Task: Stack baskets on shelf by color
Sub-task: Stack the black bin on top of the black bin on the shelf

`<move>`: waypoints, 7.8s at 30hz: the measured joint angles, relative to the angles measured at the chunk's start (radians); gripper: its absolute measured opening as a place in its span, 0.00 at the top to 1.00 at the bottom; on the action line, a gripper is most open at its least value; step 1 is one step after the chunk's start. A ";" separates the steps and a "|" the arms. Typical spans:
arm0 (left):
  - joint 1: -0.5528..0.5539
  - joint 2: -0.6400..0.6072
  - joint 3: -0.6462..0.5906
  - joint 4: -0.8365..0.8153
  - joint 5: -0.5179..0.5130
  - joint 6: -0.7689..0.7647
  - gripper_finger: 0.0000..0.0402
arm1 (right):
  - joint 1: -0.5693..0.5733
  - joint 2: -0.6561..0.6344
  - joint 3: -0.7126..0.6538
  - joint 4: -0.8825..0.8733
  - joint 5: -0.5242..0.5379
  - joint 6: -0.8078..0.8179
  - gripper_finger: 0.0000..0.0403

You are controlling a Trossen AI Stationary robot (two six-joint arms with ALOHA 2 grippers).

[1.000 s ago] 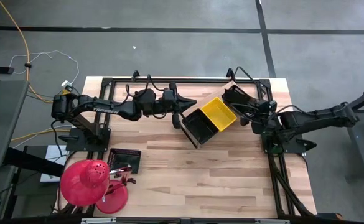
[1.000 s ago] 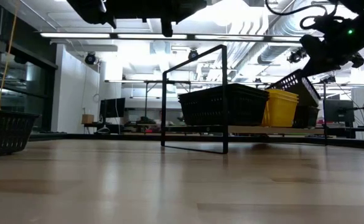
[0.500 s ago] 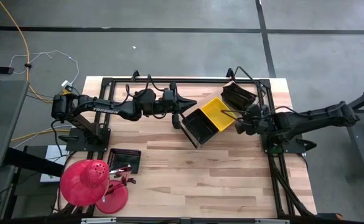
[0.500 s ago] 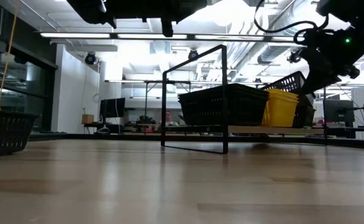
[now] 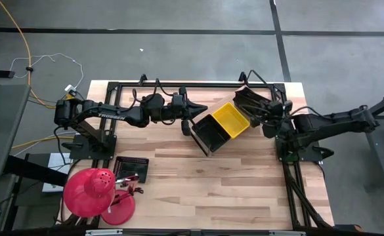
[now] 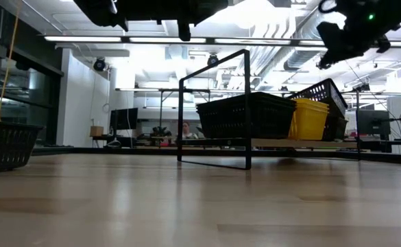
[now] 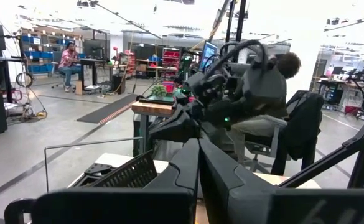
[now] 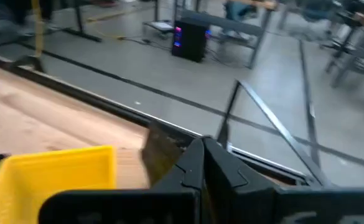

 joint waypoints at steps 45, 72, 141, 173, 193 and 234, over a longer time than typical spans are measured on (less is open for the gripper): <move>-0.021 0.001 0.000 -0.053 0.000 -0.001 1.00 | -0.158 0.232 -0.084 0.082 -0.278 0.162 1.00; -0.034 0.001 0.000 -0.052 0.000 -0.003 1.00 | -0.286 0.258 -0.071 0.328 -0.265 -0.003 1.00; -0.509 -0.354 -0.105 -1.669 -0.209 -0.354 0.46 | -0.208 0.004 -0.080 0.256 -0.454 -0.243 1.00; -0.529 -0.007 -0.105 -1.784 -0.140 -0.278 0.56 | -0.208 0.004 -0.080 0.247 -0.456 -0.250 1.00; -0.495 -0.195 0.085 -1.895 -0.701 -0.292 1.00 | -0.208 0.004 -0.080 0.308 -0.486 -0.266 1.00; -0.069 0.190 0.286 -0.186 -1.044 0.615 1.00 | -0.209 0.222 0.127 0.890 -0.644 -1.063 0.66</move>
